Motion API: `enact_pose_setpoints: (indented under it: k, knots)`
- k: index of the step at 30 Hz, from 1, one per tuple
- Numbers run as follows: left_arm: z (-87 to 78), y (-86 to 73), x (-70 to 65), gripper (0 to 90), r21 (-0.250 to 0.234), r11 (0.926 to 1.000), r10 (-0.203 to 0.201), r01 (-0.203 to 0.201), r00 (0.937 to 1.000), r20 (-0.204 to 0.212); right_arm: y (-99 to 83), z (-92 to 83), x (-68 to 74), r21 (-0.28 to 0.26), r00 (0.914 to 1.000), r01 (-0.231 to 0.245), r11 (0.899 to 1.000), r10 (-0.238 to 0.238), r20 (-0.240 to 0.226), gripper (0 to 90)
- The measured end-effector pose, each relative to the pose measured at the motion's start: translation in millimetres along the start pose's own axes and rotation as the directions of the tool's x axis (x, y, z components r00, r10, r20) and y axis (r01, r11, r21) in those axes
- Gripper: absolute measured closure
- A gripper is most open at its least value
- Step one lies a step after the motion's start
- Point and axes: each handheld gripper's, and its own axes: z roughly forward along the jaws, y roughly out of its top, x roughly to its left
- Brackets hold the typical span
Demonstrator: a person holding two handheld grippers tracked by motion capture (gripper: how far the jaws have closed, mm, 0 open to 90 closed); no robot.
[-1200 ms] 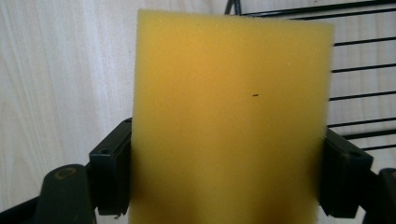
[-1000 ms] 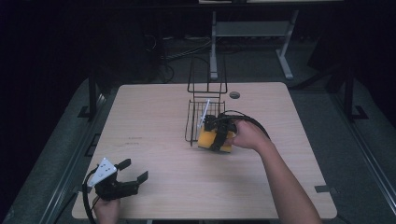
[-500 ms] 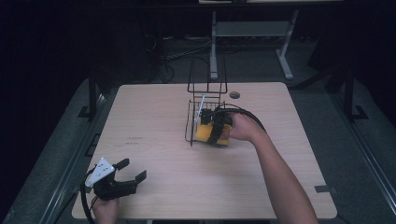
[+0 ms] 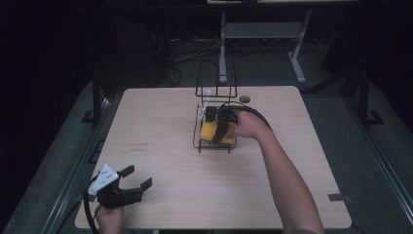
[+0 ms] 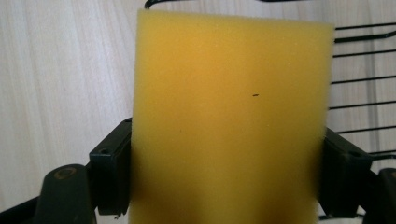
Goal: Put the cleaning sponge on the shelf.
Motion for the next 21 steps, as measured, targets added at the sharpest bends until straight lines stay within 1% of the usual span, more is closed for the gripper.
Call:
enact_pose_setpoints:
  k: [2,4,6,8,10,11,13,17,21]
  knots:
    - [-0.2,0.0,0.3,12.9,-0.001,1.0000,-0.003,0.003,1.0000,0.001,-0.4,2.1,-3.3,-0.004,1.0000,0.000,1.000,0.000,0.008,21.3]
    - [-0.9,-0.1,1.1,13.0,-0.002,1.0000,-0.003,0.003,1.0000,-0.002,-1.2,4.0,-5.9,-0.010,0.9999,-0.011,1.000,0.011,0.004,21.3]
    - [-1.3,-0.3,2.0,12.9,-0.002,1.0000,-0.009,0.009,1.0000,-0.002,-2.1,6.4,-7.9,-0.010,1.0000,-0.003,1.000,0.004,0.008,21.3]
    - [-1.3,-0.2,2.4,12.9,-0.004,0.9999,-0.009,0.009,0.9999,-0.004,-2.7,8.9,-9.8,-0.004,1.0000,-0.007,1.000,0.007,0.004,21.3]
    - [-1.5,0.0,2.2,12.9,-0.004,1.0000,-0.008,0.008,1.0000,-0.005,-3.1,9.5,-11.1,-0.011,0.9999,-0.009,1.000,0.009,0.004,21.3]
    - [-1.6,0.1,2.1,12.9,-0.005,1.0000,-0.006,0.006,1.0000,-0.004,-3.1,10.6,-13.8,-0.018,0.9998,-0.018,1.000,0.018,-0.006,21.3]
    - [-1.5,-0.1,2.3,12.9,-0.005,1.0000,-0.008,0.008,1.0000,-0.003,-2.1,12.4,-14.5,-0.020,0.9998,-0.017,1.000,0.017,-0.008,21.3]
    - [-2.4,-0.1,2.6,13.0,-0.006,1.0000,-0.008,0.008,1.0000,-0.004,-0.6,18.9,-16.1,-0.005,0.9996,-0.024,1.000,0.024,-0.013,21.3]
    - [-2.4,-0.3,3.0,12.9,-0.008,0.9999,-0.013,0.013,0.9999,-0.003,0.4,24.3,-16.0,0.004,0.9998,-0.014,1.000,0.014,-0.014,21.2]
